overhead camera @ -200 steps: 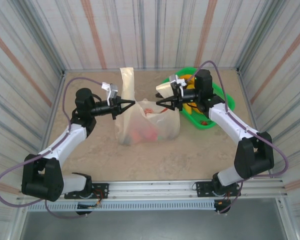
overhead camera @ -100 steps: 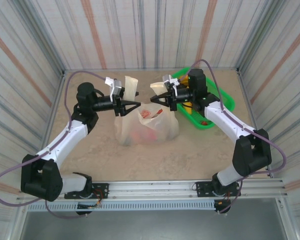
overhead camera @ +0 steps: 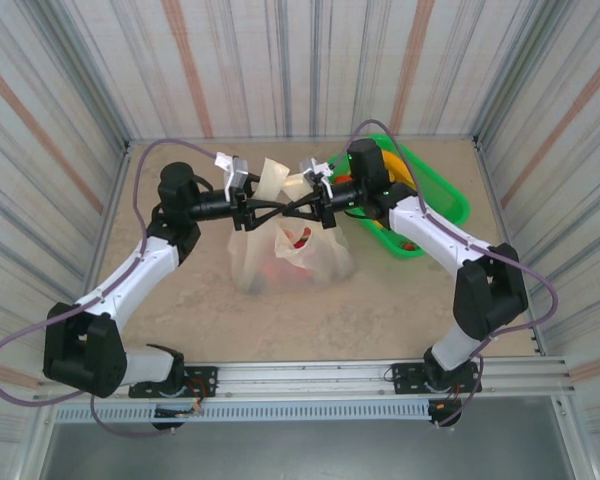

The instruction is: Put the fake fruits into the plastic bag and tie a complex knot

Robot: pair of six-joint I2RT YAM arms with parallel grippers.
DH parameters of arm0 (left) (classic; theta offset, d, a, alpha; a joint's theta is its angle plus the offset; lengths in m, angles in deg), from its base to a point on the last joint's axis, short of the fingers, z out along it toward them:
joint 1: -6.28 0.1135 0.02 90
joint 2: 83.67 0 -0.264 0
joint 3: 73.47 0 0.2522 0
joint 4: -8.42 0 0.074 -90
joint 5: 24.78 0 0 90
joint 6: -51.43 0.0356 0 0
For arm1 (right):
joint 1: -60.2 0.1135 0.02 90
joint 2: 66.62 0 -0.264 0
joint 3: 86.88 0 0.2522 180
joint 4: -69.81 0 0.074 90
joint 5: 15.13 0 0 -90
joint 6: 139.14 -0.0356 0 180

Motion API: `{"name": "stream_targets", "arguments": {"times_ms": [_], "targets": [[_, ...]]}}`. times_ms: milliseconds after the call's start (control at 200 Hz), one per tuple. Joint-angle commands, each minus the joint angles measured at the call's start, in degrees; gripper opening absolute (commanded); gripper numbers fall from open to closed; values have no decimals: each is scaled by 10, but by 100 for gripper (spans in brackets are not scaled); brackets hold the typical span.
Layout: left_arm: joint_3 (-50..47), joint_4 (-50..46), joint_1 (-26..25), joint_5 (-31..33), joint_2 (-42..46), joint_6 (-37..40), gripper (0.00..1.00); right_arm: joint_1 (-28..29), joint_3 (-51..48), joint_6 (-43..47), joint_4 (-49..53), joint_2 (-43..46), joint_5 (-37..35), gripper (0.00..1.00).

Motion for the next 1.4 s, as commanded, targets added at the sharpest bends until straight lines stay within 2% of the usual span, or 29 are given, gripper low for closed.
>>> {"name": "stream_targets", "arguments": {"times_ms": [0, 165, 240, 371, 456, 526, 576, 661, 756, 832, 902, 1107, 1207, 1282, 1393], "targets": [[16, 3, -4, 0, -5, 7, 66, 10, 21, 27, 42, -17, 1, 3], [17, 7, -7, 2, -9, 3, 61, 23, 34, 41, 67, -27, 7, 3], [18, 8, -7, 1, -11, 2, 55, 28, 38, 46, 75, -30, 7, 3], [20, 8, -7, -1, -15, -1, 31, 30, 39, 46, 78, -30, 9, 4], [18, 8, -7, 1, -14, -2, 14, 29, 38, 46, 80, -25, 10, 9], [15, 11, -7, 2, -13, -2, 4, 26, 37, 46, 83, -19, 12, 18], [14, 13, -7, 3, -11, -1, 1, 22, 36, 44, 84, -14, 14, 33], [13, 13, -7, 4, -10, -1, 0, 7, 30, 34, 84, 2, 16, 55], [12, 13, -7, 2, -8, -1, 0, -15, 9, 28, 77, 28, 21, 72], [12, 13, -7, 2, -7, 0, 0, -34, -18, 22, 57, 52, 29, 83], [12, 11, -7, 1, -6, 2, 0, -50, -40, 11, 36, 64, 40, 89], [10, 14, -6, -1, -6, 1, 0, -57, -45, 22, 56, 41, 49, 91], [11, 12, -6, -1, -5, 2, 0, -49, -55, 11, 32, 25, 50, 91], [10, 8, -6, -1, -5, 5, 0, -41, -59, 2, 21, 16, 53, 88], [9, 7, -6, 1, -3, 7, 0, -39, -69, -6, 13, 10, 57, 75]]}}
